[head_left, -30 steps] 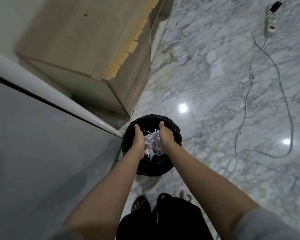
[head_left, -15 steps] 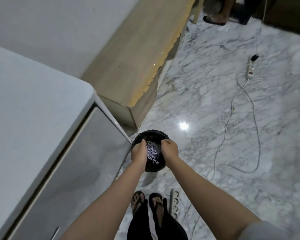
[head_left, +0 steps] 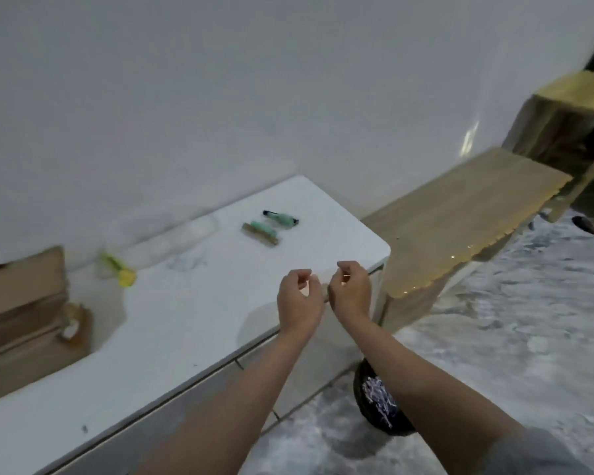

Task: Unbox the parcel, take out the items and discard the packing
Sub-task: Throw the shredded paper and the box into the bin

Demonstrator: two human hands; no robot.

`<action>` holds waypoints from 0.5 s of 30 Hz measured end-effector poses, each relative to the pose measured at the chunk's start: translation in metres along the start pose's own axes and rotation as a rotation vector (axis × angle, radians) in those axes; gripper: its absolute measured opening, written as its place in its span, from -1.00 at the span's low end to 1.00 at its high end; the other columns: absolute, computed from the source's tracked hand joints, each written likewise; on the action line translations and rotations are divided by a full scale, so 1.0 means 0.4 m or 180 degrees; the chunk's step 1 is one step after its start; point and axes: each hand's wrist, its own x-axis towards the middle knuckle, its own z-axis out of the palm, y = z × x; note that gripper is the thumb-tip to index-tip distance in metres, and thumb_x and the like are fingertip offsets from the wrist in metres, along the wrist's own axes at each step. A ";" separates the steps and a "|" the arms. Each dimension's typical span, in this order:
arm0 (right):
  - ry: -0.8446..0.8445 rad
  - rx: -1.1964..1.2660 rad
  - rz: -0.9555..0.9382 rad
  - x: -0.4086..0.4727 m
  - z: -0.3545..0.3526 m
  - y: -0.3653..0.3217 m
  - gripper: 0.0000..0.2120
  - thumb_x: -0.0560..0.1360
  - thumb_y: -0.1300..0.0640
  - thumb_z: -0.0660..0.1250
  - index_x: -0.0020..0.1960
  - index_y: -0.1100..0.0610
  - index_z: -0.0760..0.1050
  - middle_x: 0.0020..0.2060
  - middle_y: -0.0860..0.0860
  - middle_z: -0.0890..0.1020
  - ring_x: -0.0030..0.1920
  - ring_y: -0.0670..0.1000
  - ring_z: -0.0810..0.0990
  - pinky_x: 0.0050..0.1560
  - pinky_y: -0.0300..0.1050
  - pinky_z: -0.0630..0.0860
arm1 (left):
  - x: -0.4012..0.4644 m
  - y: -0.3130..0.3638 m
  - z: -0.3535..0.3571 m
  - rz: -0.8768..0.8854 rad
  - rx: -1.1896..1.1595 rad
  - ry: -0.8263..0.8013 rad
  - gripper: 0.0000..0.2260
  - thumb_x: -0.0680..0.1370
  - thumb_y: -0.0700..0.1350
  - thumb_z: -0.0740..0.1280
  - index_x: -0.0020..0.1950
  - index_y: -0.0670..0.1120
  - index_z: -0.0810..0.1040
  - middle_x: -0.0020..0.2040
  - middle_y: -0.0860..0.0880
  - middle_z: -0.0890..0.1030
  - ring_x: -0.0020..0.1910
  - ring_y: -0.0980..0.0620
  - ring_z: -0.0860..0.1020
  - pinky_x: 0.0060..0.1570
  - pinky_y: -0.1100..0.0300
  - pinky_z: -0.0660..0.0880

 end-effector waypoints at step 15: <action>-0.1320 -0.1288 -0.1441 -0.212 0.582 -0.181 -0.44 0.40 -0.02 0.24 0.28 0.31 0.45 0.32 0.28 0.46 0.37 0.25 0.41 0.33 0.23 0.35 | 0.024 -0.441 -0.756 -0.0088 0.1590 0.0643 -0.62 0.53 -0.06 0.27 0.29 -0.21 0.46 0.37 -0.20 0.41 0.37 -0.17 0.37 0.31 0.00 0.38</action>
